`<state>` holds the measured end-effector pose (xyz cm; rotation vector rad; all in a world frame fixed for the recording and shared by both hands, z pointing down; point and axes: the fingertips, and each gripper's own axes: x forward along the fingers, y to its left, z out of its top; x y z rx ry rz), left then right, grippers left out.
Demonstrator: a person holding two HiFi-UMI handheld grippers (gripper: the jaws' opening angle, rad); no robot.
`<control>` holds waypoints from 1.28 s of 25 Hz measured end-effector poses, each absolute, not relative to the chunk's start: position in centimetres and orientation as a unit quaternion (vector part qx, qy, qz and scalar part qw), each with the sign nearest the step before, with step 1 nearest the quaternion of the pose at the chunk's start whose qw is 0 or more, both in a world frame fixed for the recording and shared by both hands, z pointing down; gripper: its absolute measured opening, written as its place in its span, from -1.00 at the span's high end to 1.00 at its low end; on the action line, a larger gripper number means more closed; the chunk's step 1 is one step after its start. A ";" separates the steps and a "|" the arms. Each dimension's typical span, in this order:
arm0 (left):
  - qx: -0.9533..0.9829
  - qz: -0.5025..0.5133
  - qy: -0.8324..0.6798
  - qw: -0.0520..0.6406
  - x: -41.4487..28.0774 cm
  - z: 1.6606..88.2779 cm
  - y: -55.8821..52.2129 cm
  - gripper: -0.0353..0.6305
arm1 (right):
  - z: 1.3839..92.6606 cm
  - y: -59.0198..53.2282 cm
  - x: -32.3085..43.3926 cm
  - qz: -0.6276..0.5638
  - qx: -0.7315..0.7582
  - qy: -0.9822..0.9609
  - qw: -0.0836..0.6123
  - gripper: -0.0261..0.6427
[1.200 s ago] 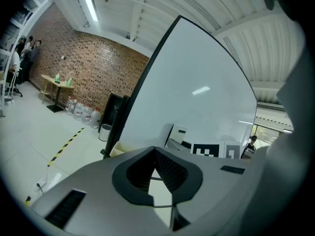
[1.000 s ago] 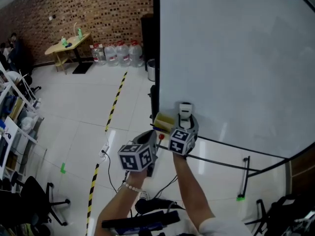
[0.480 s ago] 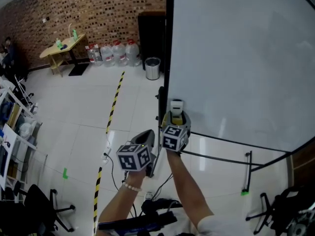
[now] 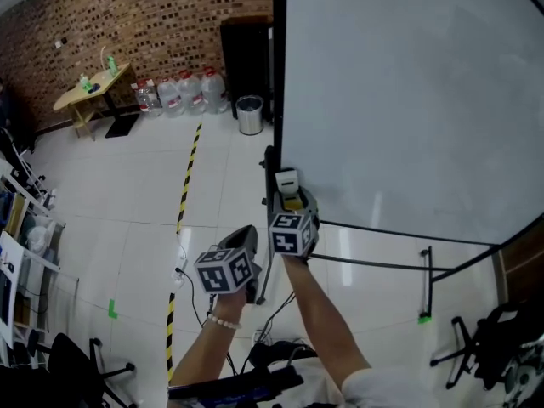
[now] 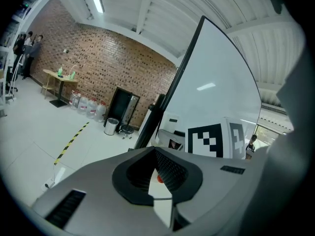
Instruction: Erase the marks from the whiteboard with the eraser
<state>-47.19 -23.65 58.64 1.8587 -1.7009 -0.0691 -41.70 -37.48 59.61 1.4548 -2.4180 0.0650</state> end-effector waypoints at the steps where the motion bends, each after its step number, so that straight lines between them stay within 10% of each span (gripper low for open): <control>1: 0.704 -0.024 -0.639 0.308 -46.8 58.9 -23.7 0.93 | 59.5 -37.6 -40.8 0.020 0.515 -0.843 0.154 0.17; 32: 0.728 0.005 -0.605 0.321 -30.7 61.3 -26.5 0.93 | 64.5 -39.3 -24.9 0.057 0.522 -0.843 0.119 0.17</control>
